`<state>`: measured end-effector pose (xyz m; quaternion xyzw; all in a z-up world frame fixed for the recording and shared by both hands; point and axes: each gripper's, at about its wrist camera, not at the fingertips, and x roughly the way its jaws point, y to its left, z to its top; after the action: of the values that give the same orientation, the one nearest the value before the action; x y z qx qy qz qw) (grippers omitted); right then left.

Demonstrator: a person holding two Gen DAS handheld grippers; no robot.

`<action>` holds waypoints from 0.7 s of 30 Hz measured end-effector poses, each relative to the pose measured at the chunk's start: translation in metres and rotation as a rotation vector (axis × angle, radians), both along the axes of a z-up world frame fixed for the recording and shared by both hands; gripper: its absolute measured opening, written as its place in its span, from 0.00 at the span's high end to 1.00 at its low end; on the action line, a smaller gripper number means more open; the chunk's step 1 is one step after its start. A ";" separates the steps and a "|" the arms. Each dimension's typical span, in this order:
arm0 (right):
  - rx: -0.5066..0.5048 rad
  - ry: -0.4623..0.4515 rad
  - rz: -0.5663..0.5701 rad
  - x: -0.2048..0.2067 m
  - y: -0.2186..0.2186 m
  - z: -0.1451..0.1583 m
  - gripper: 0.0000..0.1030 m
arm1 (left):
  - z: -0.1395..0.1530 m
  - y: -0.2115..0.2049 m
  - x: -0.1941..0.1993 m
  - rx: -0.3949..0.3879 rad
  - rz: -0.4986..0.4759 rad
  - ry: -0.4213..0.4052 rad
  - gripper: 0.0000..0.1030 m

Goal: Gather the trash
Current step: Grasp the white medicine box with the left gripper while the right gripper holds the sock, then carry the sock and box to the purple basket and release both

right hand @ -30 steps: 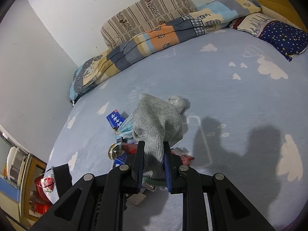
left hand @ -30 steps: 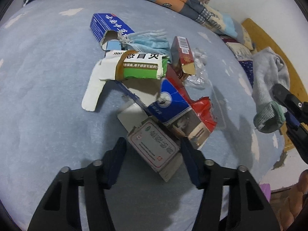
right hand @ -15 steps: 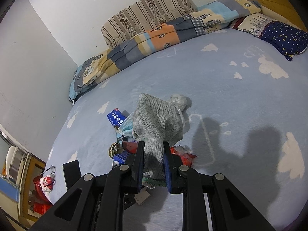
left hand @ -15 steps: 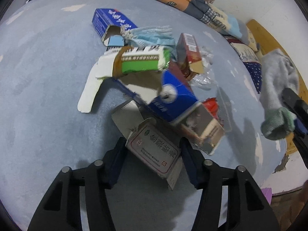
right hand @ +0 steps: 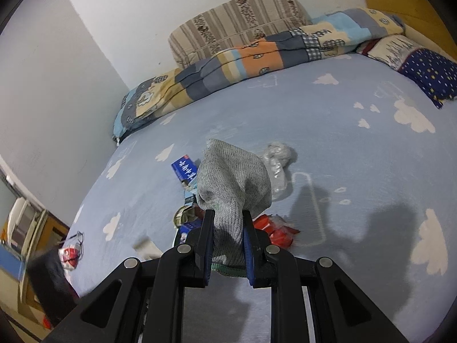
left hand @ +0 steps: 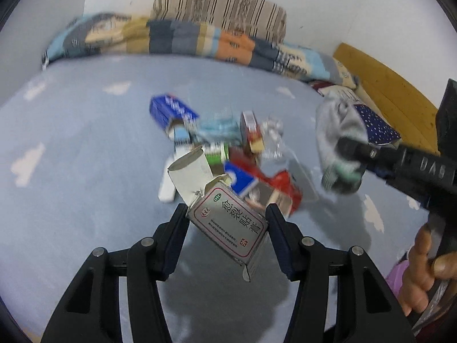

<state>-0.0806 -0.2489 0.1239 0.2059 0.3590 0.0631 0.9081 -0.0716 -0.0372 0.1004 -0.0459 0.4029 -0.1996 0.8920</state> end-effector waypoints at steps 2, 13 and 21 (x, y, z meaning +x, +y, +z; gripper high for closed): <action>-0.021 -0.004 0.018 0.000 0.006 0.000 0.82 | 0.005 0.001 0.002 0.004 0.007 -0.020 0.47; -0.027 -0.010 0.050 -0.003 0.022 0.001 0.82 | 0.014 0.004 0.006 -0.024 0.022 -0.022 0.47; 0.018 -0.062 0.009 -0.023 0.016 0.021 0.82 | 0.040 -0.021 -0.012 -0.040 -0.078 -0.112 0.47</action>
<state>-0.1038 -0.2327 0.1452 0.2105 0.3312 0.0765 0.9166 -0.0835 -0.0578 0.1408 -0.0368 0.3500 -0.2447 0.9035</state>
